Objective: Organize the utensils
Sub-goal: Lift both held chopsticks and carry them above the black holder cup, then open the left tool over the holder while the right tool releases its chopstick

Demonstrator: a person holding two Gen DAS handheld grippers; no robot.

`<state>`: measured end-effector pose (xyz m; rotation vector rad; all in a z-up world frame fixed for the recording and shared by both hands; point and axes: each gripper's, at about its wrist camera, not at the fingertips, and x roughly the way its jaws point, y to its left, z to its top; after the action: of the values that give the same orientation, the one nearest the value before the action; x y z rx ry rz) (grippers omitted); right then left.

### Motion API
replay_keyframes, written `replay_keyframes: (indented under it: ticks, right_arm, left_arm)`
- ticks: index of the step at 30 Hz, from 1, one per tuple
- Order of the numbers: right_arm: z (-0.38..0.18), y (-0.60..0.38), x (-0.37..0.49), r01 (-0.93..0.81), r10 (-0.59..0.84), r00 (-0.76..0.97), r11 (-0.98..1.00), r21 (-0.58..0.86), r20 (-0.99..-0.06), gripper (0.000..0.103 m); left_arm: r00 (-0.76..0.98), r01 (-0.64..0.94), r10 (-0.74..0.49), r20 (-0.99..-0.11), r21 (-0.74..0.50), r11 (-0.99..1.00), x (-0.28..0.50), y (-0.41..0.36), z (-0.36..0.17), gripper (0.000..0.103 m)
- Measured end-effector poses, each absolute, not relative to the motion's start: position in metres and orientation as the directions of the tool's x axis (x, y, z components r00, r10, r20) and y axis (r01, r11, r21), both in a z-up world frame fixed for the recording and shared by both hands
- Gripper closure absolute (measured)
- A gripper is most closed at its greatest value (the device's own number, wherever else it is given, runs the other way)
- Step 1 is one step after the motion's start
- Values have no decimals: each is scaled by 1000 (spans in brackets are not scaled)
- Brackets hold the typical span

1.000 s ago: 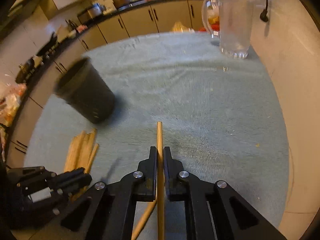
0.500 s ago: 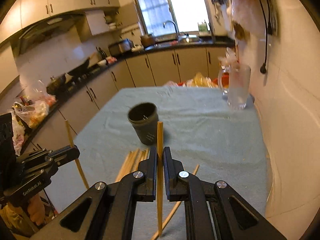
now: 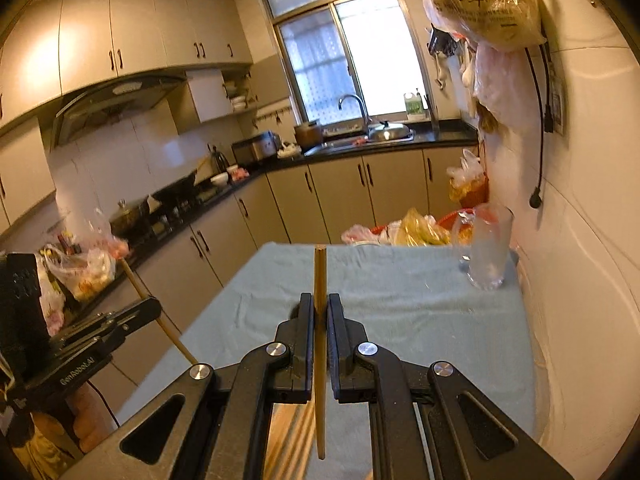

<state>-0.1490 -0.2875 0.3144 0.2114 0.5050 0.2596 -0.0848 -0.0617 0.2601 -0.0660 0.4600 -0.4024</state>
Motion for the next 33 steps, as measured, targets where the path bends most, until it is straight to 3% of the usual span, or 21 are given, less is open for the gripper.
replay_keyframes:
  ticks: [9,13,17,22,25,26,27,28,29,33]
  right_arm:
    - [342,-283,-94,-164,278,906,926,341,-318,96]
    - [343,-284,-64,-131,244,925,924,358,-290,96]
    - [324,-283,-35,-89,209,920,935,343,-332,96]
    - [276,-283,-2,-62,225,862,936,346,-454,96]
    - [253,-283,8,-52,238,829,934,354,-506,95]
    - [249,-284,9,-50,244,821,931,361,-516,91]
    - [247,-285,10,-50,250,815,929,366,-523,84]
    - [247,-286,9,-49,250,815,928,368,-523,65]
    - [248,-288,8,-47,248,818,928,369,-519,48]
    - [264,-292,-11,-48,228,837,936,348,-497,44]
  left_arm:
    - [872,292,-331,-359,-161,943,-5,-87,302,97]
    - [872,274,-310,-379,-145,951,33,-105,298,97]
    - [839,271,-306,-450,-143,952,61,-120,272,97]
    - [784,258,-283,-552,-124,958,86,-129,231,97]
    - [773,256,-280,-569,-123,959,84,-125,220,95]
    - [773,255,-278,-570,-122,959,82,-124,219,93]
    - [773,255,-279,-570,-123,959,80,-123,220,84]
    - [777,253,-279,-564,-126,959,76,-120,222,70]
    - [785,248,-277,-555,-129,960,72,-117,225,64]
    - [810,231,-262,-524,-127,965,50,-101,237,58]
